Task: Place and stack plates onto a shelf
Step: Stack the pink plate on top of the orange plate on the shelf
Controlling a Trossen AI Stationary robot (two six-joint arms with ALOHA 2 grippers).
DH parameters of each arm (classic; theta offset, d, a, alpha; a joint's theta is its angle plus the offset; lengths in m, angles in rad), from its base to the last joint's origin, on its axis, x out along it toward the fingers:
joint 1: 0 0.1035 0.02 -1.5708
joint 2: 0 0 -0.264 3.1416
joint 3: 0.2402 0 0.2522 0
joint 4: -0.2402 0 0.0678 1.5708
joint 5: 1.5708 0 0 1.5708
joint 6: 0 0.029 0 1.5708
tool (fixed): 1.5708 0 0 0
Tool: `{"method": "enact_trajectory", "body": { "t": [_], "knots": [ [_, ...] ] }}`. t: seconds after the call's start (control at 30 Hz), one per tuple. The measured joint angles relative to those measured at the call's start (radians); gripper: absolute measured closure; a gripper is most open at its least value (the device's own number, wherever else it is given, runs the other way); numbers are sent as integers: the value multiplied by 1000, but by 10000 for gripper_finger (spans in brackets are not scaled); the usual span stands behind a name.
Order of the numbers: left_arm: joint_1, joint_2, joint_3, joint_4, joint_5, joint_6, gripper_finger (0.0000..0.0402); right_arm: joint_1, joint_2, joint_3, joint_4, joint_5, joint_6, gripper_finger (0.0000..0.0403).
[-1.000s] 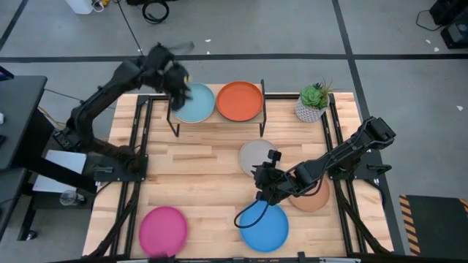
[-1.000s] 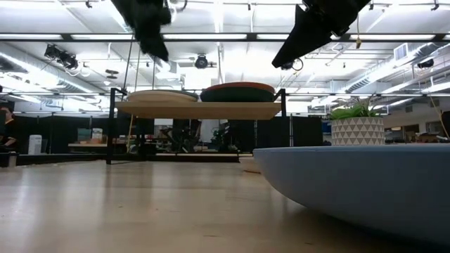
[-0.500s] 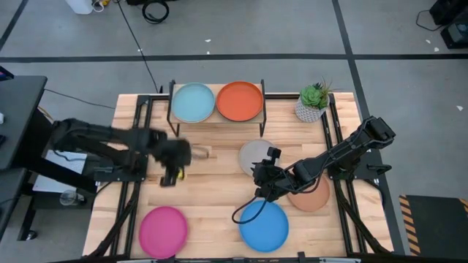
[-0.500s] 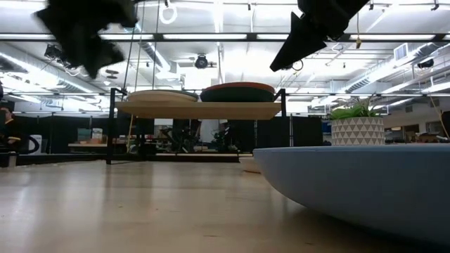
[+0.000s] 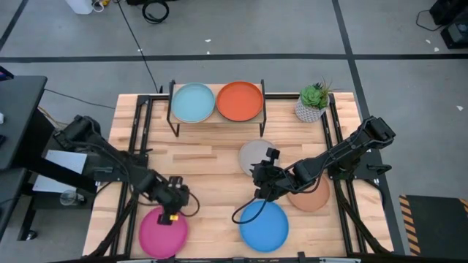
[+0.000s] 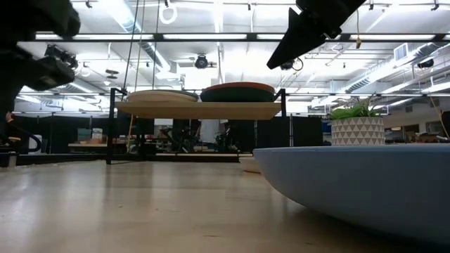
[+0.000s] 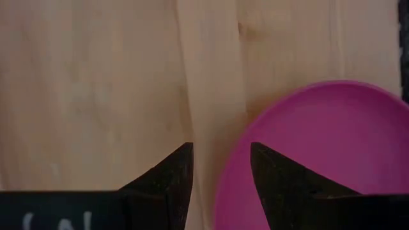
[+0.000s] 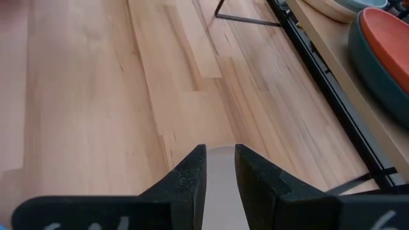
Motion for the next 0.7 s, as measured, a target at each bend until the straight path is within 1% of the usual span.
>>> {"method": "enact_trajectory", "body": {
  "t": [0.17,0.33,0.43,0.53,0.6,0.67,0.7],
  "knots": [
    [-37,98,0,38,-2,-4,240,0,0,0,6,-1,-4,314],
    [-57,161,0,45,3,-11,240,0,0,0,8,-3,-4,314],
    [-66,185,0,53,22,-12,252,0,0,0,10,-4,-4,314],
    [-70,198,0,64,36,-10,285,0,0,0,11,-4,-4,314],
    [-70,199,0,71,63,7,321,0,0,0,13,-4,-4,314],
    [-70,198,5,76,97,23,367,0,0,0,14,-4,-4,314],
    [-67,195,12,74,114,36,380,0,0,0,14,-4,-4,314]
  ]
}}
